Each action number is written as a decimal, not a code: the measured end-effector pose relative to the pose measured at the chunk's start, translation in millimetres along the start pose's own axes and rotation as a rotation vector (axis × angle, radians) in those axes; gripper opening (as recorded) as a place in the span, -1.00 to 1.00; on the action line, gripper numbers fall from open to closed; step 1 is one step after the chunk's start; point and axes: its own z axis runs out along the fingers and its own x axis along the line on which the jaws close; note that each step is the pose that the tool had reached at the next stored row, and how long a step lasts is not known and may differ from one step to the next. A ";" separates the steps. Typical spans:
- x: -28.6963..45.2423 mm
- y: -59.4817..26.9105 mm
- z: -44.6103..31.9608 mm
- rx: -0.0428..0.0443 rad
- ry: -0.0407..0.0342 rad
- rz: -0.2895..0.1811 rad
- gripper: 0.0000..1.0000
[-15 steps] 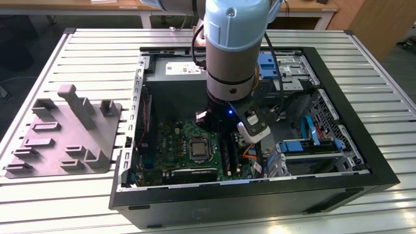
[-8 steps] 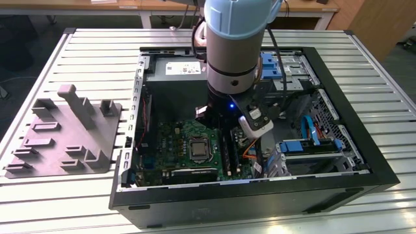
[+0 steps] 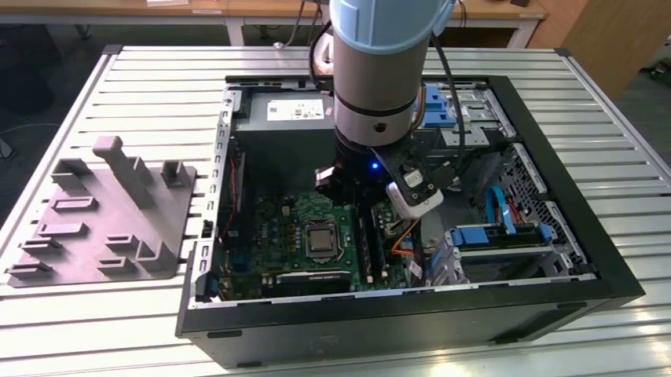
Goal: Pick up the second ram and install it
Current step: 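Insert the second ram into the second slot, then press down the second ram until it locks into place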
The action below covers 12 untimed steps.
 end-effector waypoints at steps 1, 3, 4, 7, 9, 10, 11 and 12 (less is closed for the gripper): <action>0.0 0.0 -0.1 0.0002 0.0000 0.000 -0.63; 0.0 0.0 -0.1 0.0002 0.0001 0.000 -0.63; 0.0 0.0 -0.1 0.0001 0.0001 0.000 -0.65; 0.0 0.0 -0.1 0.0001 0.0000 0.000 -0.80; 0.0 0.0 -0.1 0.0002 0.0001 0.000 -0.80; 0.0 0.0 -0.1 0.0001 0.0000 0.000 -0.80; 0.0 0.0 -0.3 0.0002 0.0001 0.000 -0.80; 0.0 0.0 -0.4 0.0002 0.0000 0.000 -0.80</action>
